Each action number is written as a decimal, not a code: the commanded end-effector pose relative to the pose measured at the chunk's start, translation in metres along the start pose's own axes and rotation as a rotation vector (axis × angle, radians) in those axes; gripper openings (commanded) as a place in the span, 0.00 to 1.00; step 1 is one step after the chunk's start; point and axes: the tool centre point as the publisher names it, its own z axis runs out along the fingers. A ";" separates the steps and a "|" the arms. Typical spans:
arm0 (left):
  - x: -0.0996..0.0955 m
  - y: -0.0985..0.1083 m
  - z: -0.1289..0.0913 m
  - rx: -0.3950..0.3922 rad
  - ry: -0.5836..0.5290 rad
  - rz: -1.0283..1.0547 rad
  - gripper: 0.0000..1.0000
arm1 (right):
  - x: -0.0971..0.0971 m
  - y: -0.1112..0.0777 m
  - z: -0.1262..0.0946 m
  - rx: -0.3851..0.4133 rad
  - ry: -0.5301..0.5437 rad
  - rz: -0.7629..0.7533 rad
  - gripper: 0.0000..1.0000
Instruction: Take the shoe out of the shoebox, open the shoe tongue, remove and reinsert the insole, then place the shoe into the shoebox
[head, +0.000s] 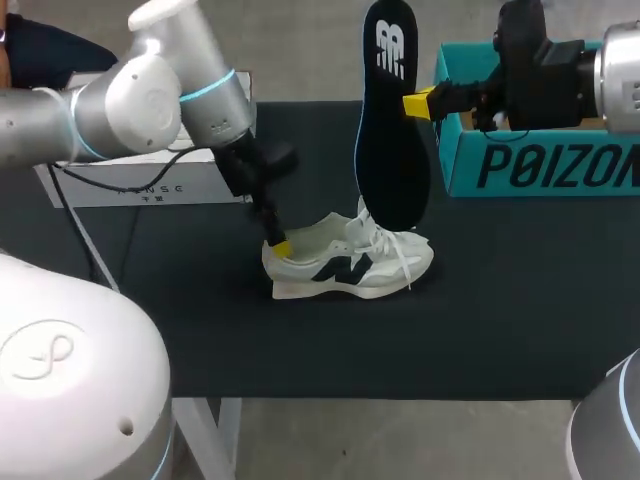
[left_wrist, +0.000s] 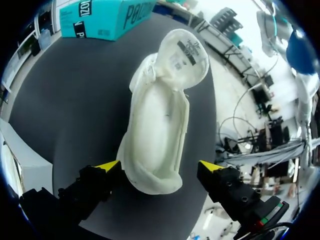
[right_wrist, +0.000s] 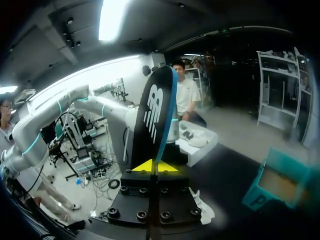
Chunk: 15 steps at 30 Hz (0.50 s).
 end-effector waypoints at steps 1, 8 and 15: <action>0.004 -0.012 -0.005 -0.359 -0.035 -0.001 1.00 | -0.001 0.000 0.003 0.001 -0.001 0.001 0.00; 0.009 -0.008 -0.012 -0.425 -0.161 0.130 1.00 | -0.001 0.000 0.003 0.001 -0.001 0.001 0.00; 0.011 -0.002 -0.018 -0.408 -0.244 0.109 1.00 | -0.001 0.000 0.003 0.001 -0.001 0.001 0.00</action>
